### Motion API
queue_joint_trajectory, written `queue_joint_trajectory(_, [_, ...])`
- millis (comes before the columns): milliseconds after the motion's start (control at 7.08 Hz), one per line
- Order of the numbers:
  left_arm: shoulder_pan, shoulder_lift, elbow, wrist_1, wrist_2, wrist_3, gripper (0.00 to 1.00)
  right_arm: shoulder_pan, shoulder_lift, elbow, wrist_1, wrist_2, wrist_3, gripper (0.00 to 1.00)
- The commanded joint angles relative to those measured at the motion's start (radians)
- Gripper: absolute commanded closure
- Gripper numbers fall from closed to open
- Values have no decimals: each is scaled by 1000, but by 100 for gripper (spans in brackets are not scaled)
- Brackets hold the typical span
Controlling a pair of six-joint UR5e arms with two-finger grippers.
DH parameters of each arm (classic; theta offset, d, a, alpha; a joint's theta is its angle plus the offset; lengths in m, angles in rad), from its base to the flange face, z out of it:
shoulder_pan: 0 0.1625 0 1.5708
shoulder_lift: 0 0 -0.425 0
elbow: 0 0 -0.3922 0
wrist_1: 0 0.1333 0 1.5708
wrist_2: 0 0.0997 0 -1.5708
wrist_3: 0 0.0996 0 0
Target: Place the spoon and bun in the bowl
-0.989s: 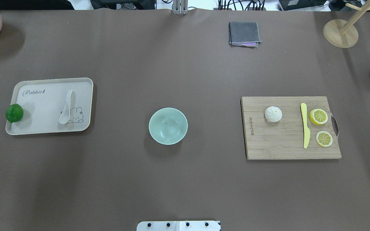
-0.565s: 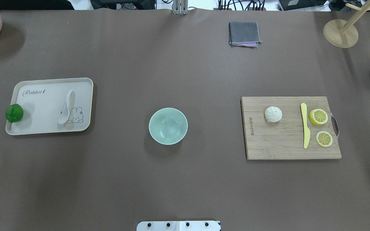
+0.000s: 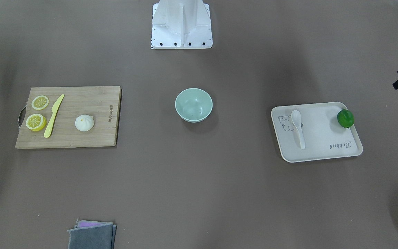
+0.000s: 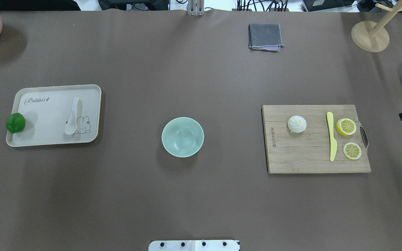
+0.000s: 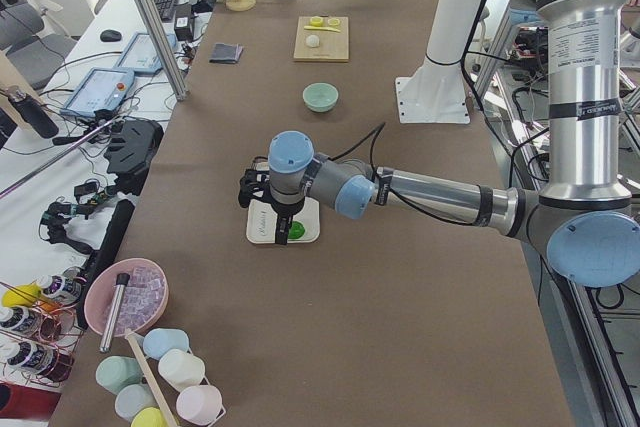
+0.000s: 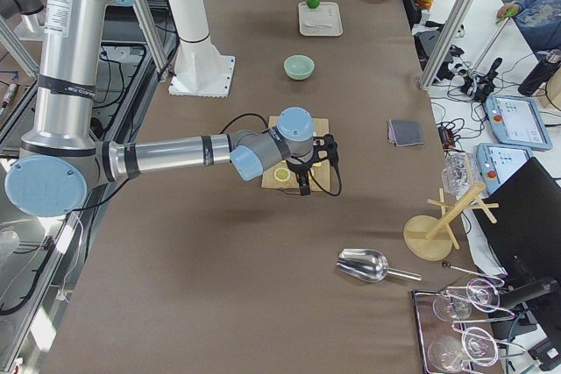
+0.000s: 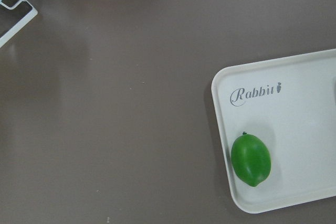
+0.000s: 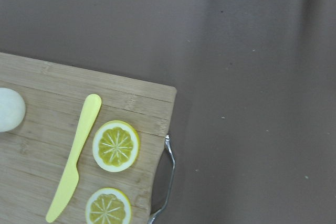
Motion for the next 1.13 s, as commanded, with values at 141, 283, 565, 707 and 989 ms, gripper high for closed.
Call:
queue_joint_trajectory(141, [235, -106, 24, -87, 139, -352, 3, -199, 118, 2, 11, -115, 215, 0])
queue_joint_trajectory(283, [286, -153, 60, -86, 163, -389, 3, -262, 153, 0, 8, -176, 251, 0])
queue_joint_trajectory(565, [361, -294, 175, -83, 169, -452, 4, -309, 192, -7, -1, -198, 288, 1])
queue_joint_trajectory(707, [400, -346, 218, -83, 212, -468, 4, -335, 221, -15, -2, -208, 352, 2])
queue_joint_trajectory(989, [434, -397, 298, -87, 229, -465, 8, -353, 229, -16, -4, -237, 368, 2])
